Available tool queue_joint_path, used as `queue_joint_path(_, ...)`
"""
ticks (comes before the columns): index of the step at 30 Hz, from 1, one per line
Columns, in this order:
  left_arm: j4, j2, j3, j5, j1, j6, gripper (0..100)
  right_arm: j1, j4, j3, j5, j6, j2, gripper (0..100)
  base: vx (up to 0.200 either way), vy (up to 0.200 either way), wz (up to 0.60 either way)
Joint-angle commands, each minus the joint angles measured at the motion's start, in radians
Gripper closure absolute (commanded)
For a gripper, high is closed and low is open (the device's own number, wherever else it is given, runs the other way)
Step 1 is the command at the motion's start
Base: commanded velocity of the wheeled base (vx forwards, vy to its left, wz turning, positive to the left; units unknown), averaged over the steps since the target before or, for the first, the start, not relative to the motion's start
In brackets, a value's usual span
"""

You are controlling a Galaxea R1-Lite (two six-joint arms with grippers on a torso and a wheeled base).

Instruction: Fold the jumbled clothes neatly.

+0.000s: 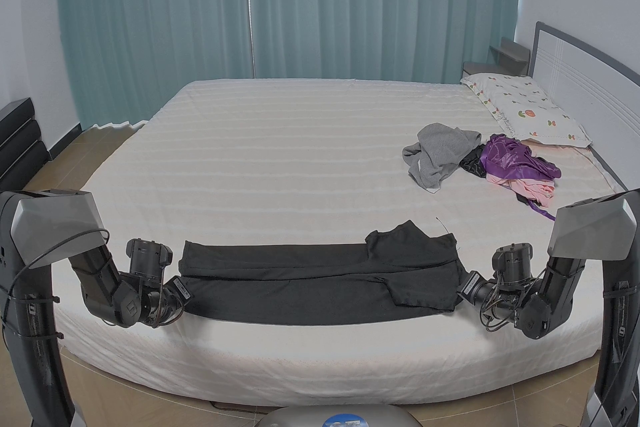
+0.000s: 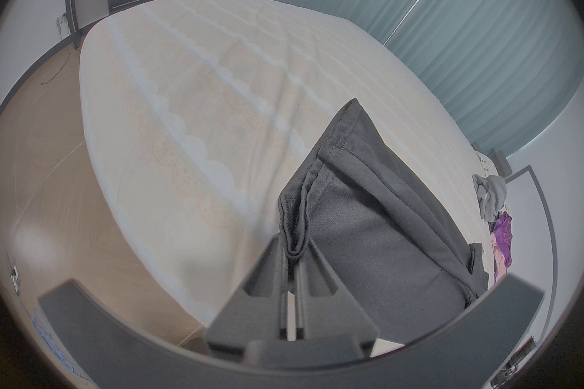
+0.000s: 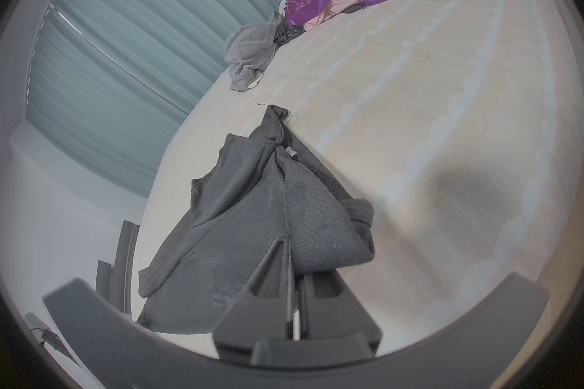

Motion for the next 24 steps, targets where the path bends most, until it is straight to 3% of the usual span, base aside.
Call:
queue_joint_path(1,-0.001,-0.022,0.004,0.0,0.009,0.003,100,-0.015,0.0,0.025,0.012,0.007,-0.058,100,0.0,0.0,0.0)
queue_joint_path(21,0.001,-0.082,0.079,0.0,0.035,0.052,100,-0.021,-0.001,0.154,0.047,-0.002,-0.124,100,0.0,0.0,0.0)
queue_joint_path(24,-0.001,-0.082,0.119,-0.001,0.035,0.072,100,-0.021,-0.001,0.208,0.066,-0.041,-0.144,100,0.0,0.0,0.0)
